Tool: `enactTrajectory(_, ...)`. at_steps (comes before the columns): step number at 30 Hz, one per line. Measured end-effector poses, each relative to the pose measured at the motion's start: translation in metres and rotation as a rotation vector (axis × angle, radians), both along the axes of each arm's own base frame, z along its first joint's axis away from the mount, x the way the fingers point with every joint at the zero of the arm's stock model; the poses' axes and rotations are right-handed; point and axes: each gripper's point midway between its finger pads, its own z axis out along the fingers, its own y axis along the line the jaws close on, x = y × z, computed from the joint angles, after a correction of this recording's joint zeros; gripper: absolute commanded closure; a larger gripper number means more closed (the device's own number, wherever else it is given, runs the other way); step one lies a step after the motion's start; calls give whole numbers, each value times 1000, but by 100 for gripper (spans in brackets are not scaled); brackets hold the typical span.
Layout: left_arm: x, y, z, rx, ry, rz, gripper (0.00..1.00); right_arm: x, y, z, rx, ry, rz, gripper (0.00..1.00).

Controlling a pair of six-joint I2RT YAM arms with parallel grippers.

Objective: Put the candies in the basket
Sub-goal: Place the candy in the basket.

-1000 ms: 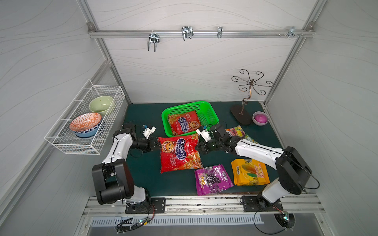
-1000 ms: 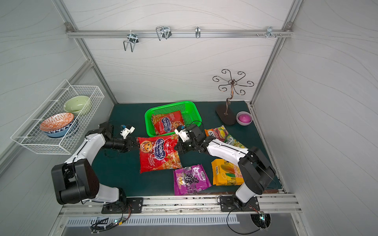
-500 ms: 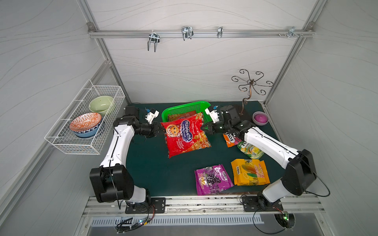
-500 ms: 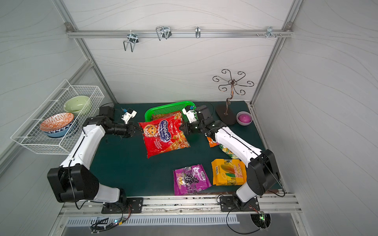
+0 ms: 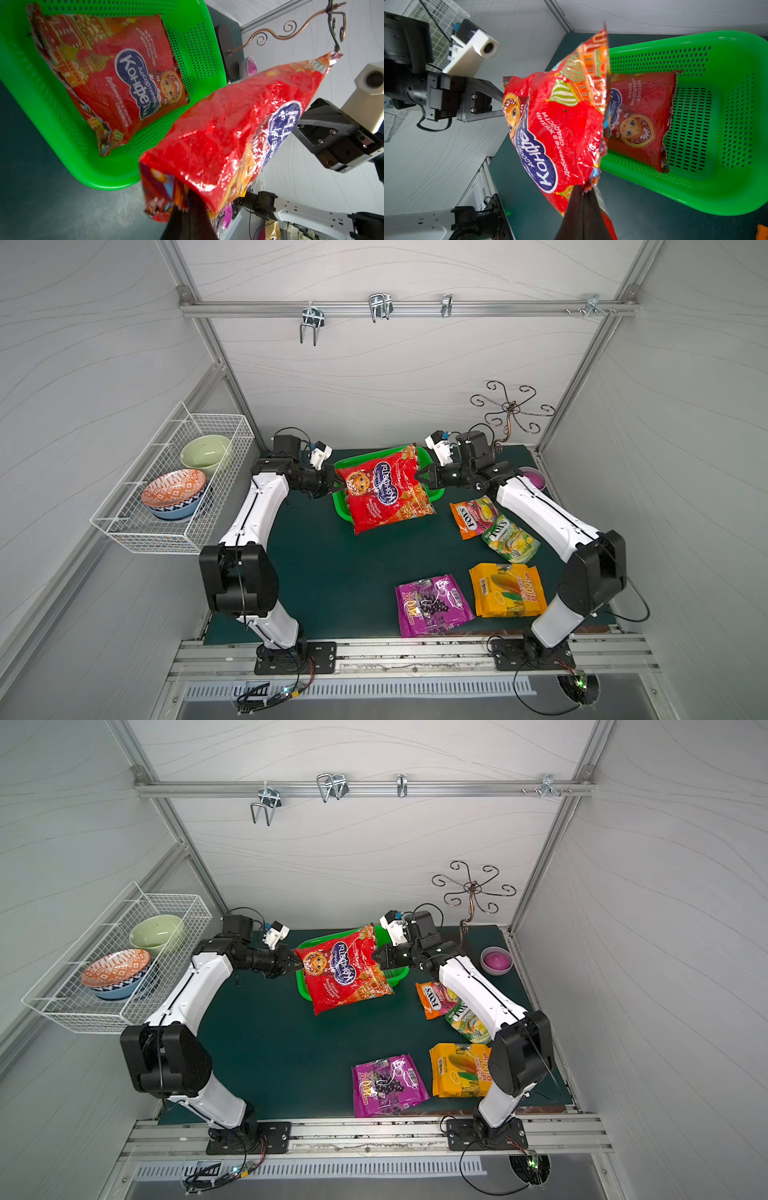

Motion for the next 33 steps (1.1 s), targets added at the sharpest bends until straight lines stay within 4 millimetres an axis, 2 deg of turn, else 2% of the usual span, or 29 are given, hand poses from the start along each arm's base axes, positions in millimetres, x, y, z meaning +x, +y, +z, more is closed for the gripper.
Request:
enactTrajectory(6, 40, 5, -6, 19, -2, 31, 100, 27, 8, -11, 1, 29, -22, 100)
enactTrajectory(11, 58, 9, -13, 32, 5, 49, 100, 50, 15, -15, 7, 35, -41, 100)
enactTrajectory(18, 77, 13, -27, 65, 11, 55, 100, 73, 23, -51, -16, 92, -63, 100)
enactTrajectory(25, 91, 24, -73, 142, 54, 53, 100, 94, 32, -83, -39, 116, -73, 100)
enactTrajectory(29, 91, 28, -102, 172, 97, 55, 100, 103, 36, -103, -56, 133, -81, 100)
enactTrajectory(33, 93, 32, -116, 196, 116, 60, 100, 115, 41, -118, -66, 140, -88, 100)
